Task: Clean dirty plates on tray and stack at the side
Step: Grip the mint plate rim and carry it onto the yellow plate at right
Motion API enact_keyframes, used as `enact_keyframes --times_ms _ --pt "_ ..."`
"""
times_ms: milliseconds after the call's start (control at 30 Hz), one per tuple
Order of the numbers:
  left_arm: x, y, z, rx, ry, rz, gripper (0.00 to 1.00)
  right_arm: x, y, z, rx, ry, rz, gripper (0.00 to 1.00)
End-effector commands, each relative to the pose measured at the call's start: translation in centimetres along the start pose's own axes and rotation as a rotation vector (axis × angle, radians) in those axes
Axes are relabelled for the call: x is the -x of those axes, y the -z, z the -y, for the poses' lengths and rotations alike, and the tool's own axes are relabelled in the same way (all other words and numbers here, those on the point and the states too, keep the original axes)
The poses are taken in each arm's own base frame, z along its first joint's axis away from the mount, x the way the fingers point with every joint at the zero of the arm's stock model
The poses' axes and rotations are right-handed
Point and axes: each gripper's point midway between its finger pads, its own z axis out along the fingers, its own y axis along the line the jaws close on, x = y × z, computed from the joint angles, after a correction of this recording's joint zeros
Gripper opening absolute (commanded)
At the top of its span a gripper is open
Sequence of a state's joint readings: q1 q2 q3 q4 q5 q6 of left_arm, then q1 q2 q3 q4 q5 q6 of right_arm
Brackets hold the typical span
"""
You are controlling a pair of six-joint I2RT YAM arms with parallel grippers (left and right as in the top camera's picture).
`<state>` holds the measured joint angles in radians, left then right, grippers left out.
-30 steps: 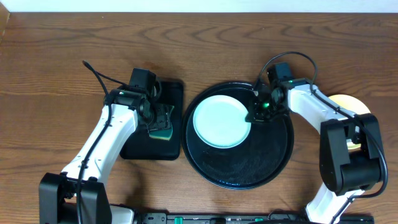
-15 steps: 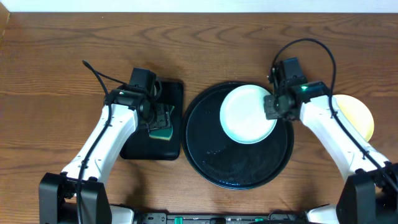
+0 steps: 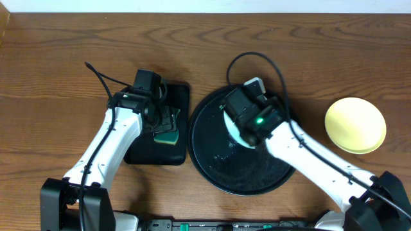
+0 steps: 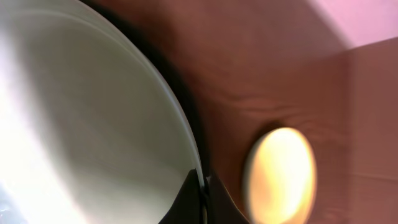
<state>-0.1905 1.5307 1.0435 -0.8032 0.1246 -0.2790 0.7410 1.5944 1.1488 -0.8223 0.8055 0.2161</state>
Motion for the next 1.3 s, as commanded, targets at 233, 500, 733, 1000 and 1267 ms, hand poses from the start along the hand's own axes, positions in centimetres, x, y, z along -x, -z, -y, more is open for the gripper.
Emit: enact_keyframes --times_ms 233,500,733,1000,1267 --pt "-0.2 -0.5 -0.4 0.013 -0.011 -0.016 0.76 3.5 6.7 4.0 -0.425 -0.005 0.286 0.01" --pt "-0.4 -1.2 -0.5 0.021 -0.009 -0.039 0.76 4.0 7.9 3.8 -0.454 -0.004 0.330 0.01" --pt "-0.5 -1.2 -0.5 0.021 -0.009 -0.040 0.76 4.0 7.7 3.9 -0.440 -0.071 0.339 0.01" --pt "-0.5 -1.2 -0.5 0.021 -0.009 -0.040 0.76 1.0 0.5 2.7 -0.118 -0.389 0.072 0.01" --pt "-0.5 -1.2 -0.5 0.021 -0.009 -0.040 0.76 -3.9 -6.7 4.3 0.244 -0.812 -0.332 0.01"
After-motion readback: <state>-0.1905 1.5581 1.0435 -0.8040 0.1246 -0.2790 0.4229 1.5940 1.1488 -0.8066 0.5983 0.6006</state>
